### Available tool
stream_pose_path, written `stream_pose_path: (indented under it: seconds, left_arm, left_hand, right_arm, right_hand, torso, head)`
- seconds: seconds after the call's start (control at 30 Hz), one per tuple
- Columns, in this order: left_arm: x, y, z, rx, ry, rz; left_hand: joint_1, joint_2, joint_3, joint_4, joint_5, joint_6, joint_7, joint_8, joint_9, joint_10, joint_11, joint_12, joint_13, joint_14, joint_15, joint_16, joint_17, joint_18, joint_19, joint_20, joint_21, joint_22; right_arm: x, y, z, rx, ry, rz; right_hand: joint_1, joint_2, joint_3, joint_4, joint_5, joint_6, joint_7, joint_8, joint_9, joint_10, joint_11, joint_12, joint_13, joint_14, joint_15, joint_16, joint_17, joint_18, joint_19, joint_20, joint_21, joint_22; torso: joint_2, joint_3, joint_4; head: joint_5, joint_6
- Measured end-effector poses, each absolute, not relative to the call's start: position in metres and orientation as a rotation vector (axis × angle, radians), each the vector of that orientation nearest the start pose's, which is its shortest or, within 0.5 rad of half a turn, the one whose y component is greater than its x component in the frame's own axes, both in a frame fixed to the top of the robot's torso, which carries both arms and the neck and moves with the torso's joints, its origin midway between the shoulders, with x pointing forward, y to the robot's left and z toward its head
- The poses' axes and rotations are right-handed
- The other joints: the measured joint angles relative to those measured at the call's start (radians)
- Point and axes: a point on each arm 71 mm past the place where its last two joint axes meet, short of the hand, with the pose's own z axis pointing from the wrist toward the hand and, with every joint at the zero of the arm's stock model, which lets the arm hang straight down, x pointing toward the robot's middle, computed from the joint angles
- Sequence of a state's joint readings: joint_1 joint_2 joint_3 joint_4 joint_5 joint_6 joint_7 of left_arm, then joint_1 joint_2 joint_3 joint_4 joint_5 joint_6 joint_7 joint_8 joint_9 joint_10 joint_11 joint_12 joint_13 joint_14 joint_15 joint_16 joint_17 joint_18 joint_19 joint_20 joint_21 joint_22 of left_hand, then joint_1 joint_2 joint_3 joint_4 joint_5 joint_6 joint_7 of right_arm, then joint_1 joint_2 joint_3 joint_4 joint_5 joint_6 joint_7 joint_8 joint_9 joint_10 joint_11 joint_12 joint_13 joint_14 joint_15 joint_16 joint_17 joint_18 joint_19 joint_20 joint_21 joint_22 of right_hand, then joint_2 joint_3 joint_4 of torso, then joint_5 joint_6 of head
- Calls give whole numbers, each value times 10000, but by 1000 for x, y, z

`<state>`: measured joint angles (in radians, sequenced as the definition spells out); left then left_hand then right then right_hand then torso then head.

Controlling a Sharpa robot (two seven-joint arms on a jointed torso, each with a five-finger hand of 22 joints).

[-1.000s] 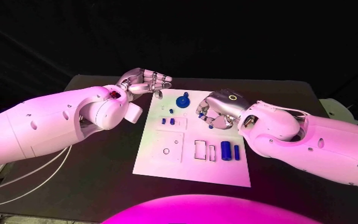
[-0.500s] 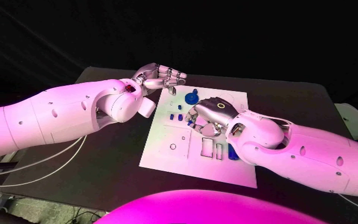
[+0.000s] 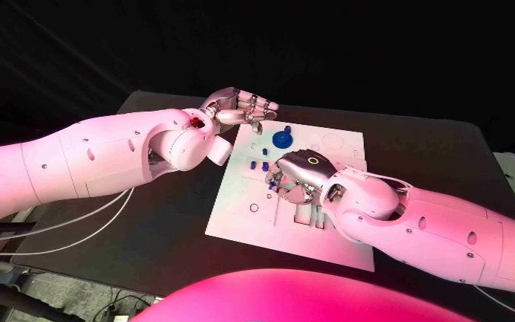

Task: Assemble the parts on the task board

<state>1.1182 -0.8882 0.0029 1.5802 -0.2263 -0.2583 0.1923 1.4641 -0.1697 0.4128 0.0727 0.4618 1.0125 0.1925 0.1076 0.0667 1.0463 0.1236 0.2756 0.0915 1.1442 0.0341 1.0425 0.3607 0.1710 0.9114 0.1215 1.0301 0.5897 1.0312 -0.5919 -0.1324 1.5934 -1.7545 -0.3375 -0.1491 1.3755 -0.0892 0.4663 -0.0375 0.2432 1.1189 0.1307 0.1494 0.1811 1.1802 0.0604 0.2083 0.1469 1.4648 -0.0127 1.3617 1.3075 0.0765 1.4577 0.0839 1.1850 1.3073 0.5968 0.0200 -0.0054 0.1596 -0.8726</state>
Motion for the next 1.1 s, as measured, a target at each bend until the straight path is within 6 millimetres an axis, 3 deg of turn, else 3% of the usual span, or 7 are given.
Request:
stream_pose_path:
  seconds: [1.1]
  left_arm:
    - [466, 208, -206, -10185, 16924, -14347]
  left_hand:
    - [0, 0, 0, 0, 0, 0, -1, 0, 0, 1, -1, 72, 8, 0, 0, 0, -20, 0, 0, 0, -42, -8]
  right_arm:
    - [389, -48, -282, -5654, 17417, 8448]
  right_hand:
    - [-13, -13, -2, 2, 28, -26, -12, -50, 0, -3, 35, -53, -3, 0, 0, 0, -2, 0, 0, 0, 0, 5]
  torso:
    - [-11, -1, -4]
  head:
    - [263, -2]
